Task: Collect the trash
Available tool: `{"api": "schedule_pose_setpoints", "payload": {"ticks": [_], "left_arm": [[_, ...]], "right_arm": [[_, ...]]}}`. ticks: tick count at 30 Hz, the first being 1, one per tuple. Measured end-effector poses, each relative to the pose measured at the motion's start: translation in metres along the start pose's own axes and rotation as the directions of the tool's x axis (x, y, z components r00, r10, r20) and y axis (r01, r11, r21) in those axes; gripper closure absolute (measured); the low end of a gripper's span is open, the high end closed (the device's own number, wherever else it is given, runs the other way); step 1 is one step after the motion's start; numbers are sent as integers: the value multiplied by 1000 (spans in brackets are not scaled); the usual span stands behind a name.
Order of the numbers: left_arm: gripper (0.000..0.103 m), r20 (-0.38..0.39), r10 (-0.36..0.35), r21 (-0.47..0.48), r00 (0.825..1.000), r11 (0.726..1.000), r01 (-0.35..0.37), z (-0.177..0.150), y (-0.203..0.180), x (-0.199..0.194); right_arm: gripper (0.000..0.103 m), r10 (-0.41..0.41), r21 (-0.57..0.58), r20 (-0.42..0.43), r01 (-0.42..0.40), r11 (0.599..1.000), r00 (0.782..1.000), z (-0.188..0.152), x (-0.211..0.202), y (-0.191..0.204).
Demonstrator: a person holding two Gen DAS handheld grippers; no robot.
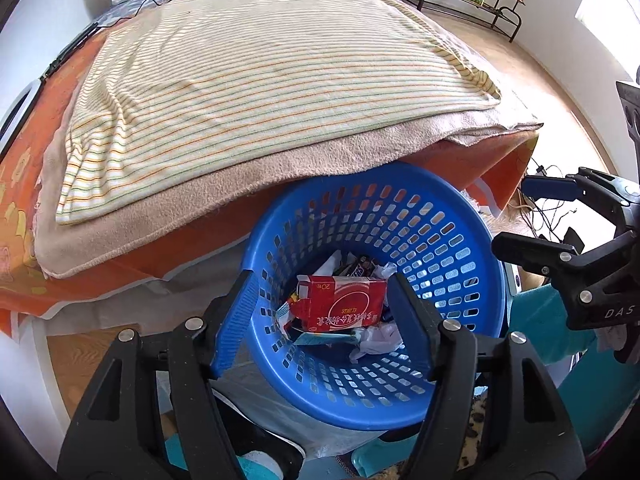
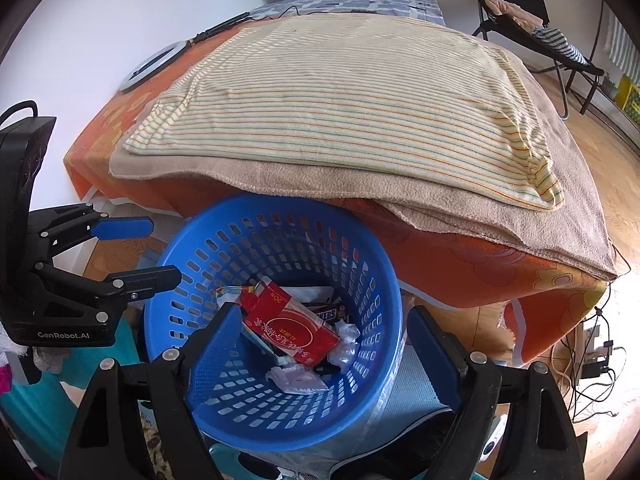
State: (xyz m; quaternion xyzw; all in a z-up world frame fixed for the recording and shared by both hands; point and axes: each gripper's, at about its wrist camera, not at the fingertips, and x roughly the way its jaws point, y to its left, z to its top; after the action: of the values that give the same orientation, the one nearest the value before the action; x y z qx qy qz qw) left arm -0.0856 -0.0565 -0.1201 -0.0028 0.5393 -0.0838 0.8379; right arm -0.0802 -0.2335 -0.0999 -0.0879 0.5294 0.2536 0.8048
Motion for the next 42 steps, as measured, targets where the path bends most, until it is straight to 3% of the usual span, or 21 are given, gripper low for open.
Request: {"api": "schedule_pose_setpoints", "payload": {"ticks": [6,11,16,25,34,35,36,42], "left_arm": [[27,48,23,-26,999,999,-22,15,5,-16],[26,85,36,-46,996,998,-32,29,8,-30],[26,122,41,-59,992,998,-34,46,8,-45],[26,223,64,-60,973,997,-52,86,9,-81],[5,306,125,-82,944,991,-105,123,13,-108],[2,311,134,-87,941,990,-112,127,13,-110],[2,321,134,-89,938,990,-111,129,14,-111],[2,314,131,-123,940,988,-97,141,23,-105]], "right_arm": [[16,-14,1,30,14,1000,999,9,-11,1],[16,-56,-35,62,58,998,997,17,-21,4],[16,-44,-30,77,46,998,996,27,-30,0],[16,-43,-51,134,50,997,990,54,-52,-2],[16,-53,-26,244,62,998,968,96,-78,-19],[12,-55,-19,257,62,998,965,101,-80,-22],[2,-61,-12,268,66,998,962,106,-82,-25],[0,-86,29,322,81,996,943,132,-85,-38]]}}
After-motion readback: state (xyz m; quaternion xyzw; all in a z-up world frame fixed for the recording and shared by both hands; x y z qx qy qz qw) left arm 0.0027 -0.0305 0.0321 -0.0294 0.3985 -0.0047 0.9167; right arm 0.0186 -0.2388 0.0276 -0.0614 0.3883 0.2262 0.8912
